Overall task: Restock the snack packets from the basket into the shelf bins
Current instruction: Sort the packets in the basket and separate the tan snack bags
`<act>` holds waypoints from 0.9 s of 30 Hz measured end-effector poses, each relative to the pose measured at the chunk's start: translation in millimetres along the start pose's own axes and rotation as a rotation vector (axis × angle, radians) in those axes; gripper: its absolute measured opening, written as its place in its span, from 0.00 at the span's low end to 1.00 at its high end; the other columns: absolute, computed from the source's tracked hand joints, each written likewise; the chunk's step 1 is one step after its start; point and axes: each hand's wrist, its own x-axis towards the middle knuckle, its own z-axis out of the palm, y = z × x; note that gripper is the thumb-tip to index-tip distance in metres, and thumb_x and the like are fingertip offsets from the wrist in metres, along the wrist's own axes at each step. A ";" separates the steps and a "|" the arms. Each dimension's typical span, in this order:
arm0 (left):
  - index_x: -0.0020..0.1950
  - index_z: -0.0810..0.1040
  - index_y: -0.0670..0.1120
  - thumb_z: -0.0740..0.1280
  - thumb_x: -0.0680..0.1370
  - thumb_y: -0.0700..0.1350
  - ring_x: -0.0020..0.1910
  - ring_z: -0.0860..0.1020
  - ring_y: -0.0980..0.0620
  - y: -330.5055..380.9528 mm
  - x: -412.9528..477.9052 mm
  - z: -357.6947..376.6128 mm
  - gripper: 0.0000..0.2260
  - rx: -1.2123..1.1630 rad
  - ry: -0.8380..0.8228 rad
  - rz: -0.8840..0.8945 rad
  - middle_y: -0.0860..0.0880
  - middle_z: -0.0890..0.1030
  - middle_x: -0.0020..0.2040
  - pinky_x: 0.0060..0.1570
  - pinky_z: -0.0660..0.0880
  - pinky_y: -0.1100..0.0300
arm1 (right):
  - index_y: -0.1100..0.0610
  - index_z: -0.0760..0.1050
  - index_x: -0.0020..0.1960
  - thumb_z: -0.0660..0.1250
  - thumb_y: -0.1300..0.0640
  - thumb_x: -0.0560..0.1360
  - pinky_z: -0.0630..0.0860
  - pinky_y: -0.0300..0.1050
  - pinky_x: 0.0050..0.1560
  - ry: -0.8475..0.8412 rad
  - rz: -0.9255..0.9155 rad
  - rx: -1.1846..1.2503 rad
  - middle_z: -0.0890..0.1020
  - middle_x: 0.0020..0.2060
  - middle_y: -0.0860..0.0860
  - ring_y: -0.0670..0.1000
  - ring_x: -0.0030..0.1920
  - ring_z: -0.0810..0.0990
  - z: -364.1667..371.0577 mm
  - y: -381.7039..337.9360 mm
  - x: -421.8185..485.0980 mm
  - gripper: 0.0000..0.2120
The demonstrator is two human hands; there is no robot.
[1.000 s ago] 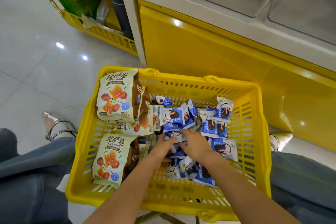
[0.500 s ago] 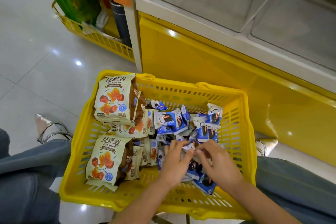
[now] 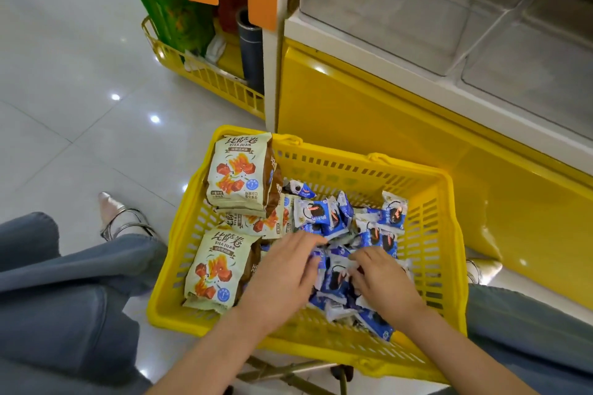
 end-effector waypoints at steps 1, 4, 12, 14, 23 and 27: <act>0.63 0.70 0.52 0.56 0.79 0.47 0.56 0.66 0.65 -4.6 -0.9 -14.2 0.13 0.014 0.116 -0.013 0.59 0.71 0.56 0.56 0.60 0.76 | 0.53 0.68 0.67 0.54 0.51 0.81 0.64 0.38 0.62 0.016 -0.006 0.096 0.73 0.61 0.49 0.48 0.62 0.69 0.9 -7.2 7.7 0.16; 0.58 0.73 0.45 0.61 0.77 0.38 0.53 0.66 0.62 -32.8 -2.8 -51.3 0.11 0.090 0.436 -0.113 0.56 0.71 0.52 0.55 0.61 0.73 | 0.55 0.67 0.69 0.55 0.56 0.81 0.66 0.35 0.59 -0.054 0.024 0.443 0.72 0.64 0.50 0.49 0.63 0.71 11.9 -36.3 38.1 0.16; 0.66 0.65 0.48 0.55 0.81 0.50 0.58 0.71 0.53 -106.2 -9.1 -75.8 0.15 -0.139 0.399 -0.584 0.52 0.70 0.58 0.57 0.68 0.56 | 0.57 0.69 0.68 0.55 0.55 0.81 0.70 0.50 0.62 -0.357 0.144 0.517 0.74 0.65 0.56 0.56 0.64 0.72 56.4 -72.0 101.1 0.17; 0.66 0.64 0.50 0.53 0.80 0.54 0.54 0.73 0.54 -110.5 -5.9 -73.4 0.16 -0.209 0.379 -0.585 0.53 0.73 0.56 0.51 0.69 0.57 | 0.57 0.71 0.64 0.54 0.52 0.82 0.73 0.50 0.57 -0.354 0.120 0.367 0.76 0.60 0.57 0.57 0.60 0.73 58.9 -67.8 106.8 0.15; 0.56 0.69 0.52 0.52 0.80 0.56 0.45 0.76 0.60 -122.2 0.1 -70.4 0.12 -0.250 0.417 -0.593 0.56 0.77 0.45 0.41 0.72 0.60 | 0.53 0.71 0.62 0.54 0.46 0.80 0.74 0.48 0.50 -0.448 0.146 0.064 0.80 0.55 0.54 0.56 0.55 0.78 59.9 -64.0 126.1 0.16; 0.55 0.69 0.53 0.52 0.80 0.55 0.43 0.75 0.63 -124.8 0.4 -70.0 0.11 -0.236 0.422 -0.594 0.58 0.76 0.43 0.38 0.69 0.65 | 0.55 0.75 0.55 0.60 0.50 0.78 0.74 0.45 0.47 -0.490 0.190 0.115 0.81 0.53 0.55 0.56 0.52 0.79 57.6 -65.7 127.3 0.11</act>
